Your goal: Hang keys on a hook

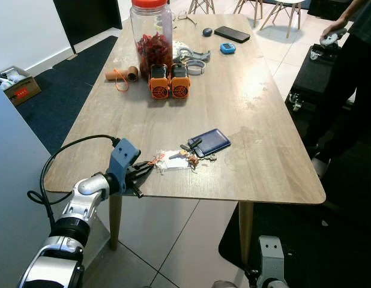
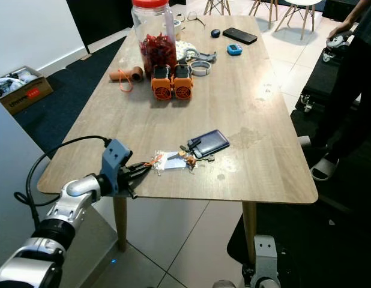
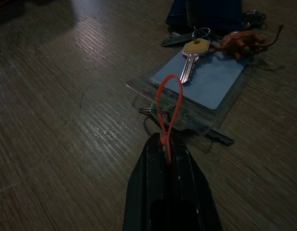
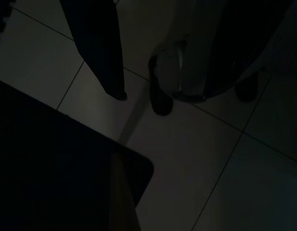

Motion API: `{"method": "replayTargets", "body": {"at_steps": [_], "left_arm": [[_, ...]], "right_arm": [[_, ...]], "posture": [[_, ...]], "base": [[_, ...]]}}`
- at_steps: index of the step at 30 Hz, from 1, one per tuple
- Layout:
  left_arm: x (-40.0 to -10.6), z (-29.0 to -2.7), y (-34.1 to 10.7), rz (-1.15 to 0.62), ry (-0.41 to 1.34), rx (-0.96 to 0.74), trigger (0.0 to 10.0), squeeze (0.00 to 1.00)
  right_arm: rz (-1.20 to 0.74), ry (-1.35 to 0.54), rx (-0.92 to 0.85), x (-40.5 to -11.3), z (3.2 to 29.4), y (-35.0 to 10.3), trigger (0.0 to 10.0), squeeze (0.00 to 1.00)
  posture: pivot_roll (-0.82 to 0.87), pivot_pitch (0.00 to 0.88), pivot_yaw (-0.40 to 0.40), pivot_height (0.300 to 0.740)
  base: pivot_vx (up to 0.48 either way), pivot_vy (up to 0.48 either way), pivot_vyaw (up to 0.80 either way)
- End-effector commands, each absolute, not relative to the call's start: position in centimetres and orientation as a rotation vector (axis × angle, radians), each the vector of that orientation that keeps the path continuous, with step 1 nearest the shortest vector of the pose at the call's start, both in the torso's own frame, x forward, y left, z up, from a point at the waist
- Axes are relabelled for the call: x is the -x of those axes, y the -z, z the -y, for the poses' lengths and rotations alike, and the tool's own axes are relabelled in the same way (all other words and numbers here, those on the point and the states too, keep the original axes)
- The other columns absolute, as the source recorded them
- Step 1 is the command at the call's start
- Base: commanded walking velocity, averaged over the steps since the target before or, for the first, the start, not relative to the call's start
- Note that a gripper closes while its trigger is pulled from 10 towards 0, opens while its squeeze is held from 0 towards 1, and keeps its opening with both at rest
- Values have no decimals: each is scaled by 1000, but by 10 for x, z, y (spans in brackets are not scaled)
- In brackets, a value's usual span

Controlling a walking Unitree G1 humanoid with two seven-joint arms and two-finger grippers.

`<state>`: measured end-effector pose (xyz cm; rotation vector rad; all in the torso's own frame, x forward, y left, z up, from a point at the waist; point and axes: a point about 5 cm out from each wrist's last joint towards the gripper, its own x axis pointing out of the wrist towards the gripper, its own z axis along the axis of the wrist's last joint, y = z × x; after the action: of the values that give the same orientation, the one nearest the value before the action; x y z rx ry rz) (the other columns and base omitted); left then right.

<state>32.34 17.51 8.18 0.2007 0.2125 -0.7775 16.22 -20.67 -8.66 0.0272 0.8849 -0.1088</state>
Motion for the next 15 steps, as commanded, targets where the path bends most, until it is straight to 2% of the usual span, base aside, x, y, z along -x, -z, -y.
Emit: {"method": "replayTargets", "body": {"at_steps": [1,8,12,13,15], "left_arm": [[-322,-184,-80,-234,773,-206,0,0],[-324,-185,-89,-175,785,-143,0,0],[-329,-179,-123,15,856,118,0,0],[-329,-179,-123,15,856,118,0,0],[-329,-177,-140,81,924,269,0,0]], "right_arm": [[-903,114,-34,-159,205,88,10000,0],[-903,116,-37,-159,205,89,10000,0],[-901,119,-41,-160,204,89,10000,0],[-901,119,-41,-160,204,89,10000,0],[-899,119,-41,-160,204,88,10000,0]], "posture": [[15,67,25,740],[17,65,28,740],[19,65,28,740],[19,65,28,740],[20,64,28,740]], "base": [[0,0,0],[0,0,0],[0,0,0],[0,0,0],[0,0,0]]}}
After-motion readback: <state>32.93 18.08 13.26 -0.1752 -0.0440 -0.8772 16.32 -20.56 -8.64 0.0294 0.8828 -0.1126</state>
